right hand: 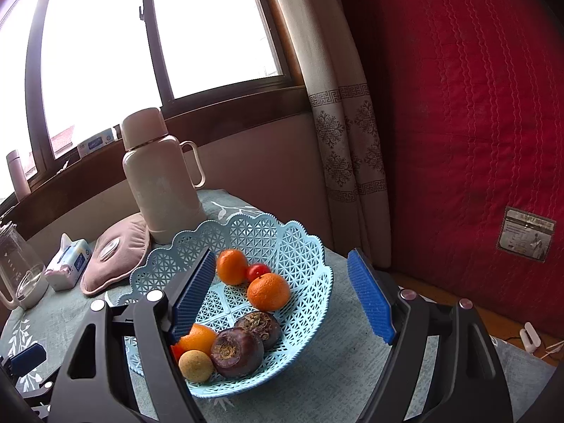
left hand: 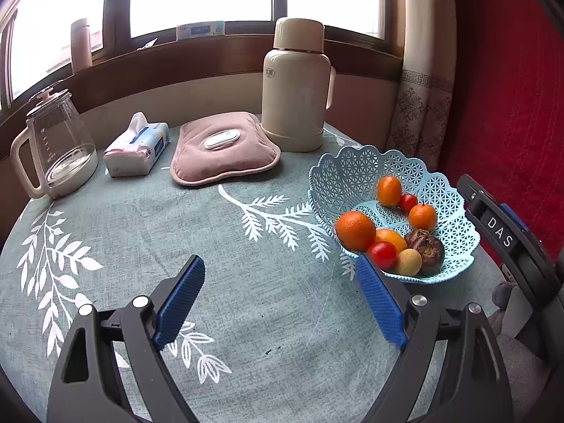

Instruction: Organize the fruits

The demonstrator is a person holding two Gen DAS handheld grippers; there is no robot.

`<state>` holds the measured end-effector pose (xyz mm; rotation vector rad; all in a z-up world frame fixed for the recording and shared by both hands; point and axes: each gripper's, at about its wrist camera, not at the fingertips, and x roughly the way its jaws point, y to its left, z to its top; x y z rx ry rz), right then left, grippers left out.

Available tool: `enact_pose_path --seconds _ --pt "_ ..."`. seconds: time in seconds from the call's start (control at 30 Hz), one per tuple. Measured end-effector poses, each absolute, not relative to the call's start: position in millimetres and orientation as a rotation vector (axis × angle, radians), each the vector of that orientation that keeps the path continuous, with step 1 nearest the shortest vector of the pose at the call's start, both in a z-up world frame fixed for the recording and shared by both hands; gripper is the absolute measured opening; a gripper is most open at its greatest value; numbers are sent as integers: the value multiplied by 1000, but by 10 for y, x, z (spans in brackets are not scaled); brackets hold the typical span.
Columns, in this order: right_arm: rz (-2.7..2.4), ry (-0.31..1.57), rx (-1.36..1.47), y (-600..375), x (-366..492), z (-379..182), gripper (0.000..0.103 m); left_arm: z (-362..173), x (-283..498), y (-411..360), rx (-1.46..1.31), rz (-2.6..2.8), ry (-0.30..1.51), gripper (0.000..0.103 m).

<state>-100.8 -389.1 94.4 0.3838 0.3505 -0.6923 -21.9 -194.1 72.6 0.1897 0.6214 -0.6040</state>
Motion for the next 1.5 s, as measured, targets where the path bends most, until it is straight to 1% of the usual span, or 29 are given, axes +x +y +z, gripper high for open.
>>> enact_pose_path --seconds 0.03,0.07,0.1,0.33,0.43,0.53,0.57,0.9,0.97,1.5 --pt "-665 363 394 -3882 -1006 963 80 729 -232 -1923 188 -601 620 87" --pt "-630 378 403 -3873 -996 980 84 732 -243 -1906 187 -598 618 87" --pt "-595 396 413 -3864 -980 997 85 732 -250 -1894 187 -595 616 87" --pt "-488 481 410 -3786 -916 1103 86 744 -302 -1822 191 -577 599 87" --pt "-492 507 385 -3782 -927 1125 90 758 -302 -1776 185 -561 591 87" --pt "-492 523 329 -3748 -976 1132 90 772 -302 -1739 179 -549 584 87" --pt "-494 525 316 -3736 -1004 1128 90 774 -303 -1731 179 -544 582 89" --pt "-454 537 306 -3667 -1085 1110 90 805 -388 -1730 188 -530 557 89" --pt "-445 547 296 -3645 -1081 1105 90 815 -403 -1726 194 -520 549 91" --pt "-399 593 223 -3478 -989 1048 92 841 -414 -1606 180 -479 537 91"
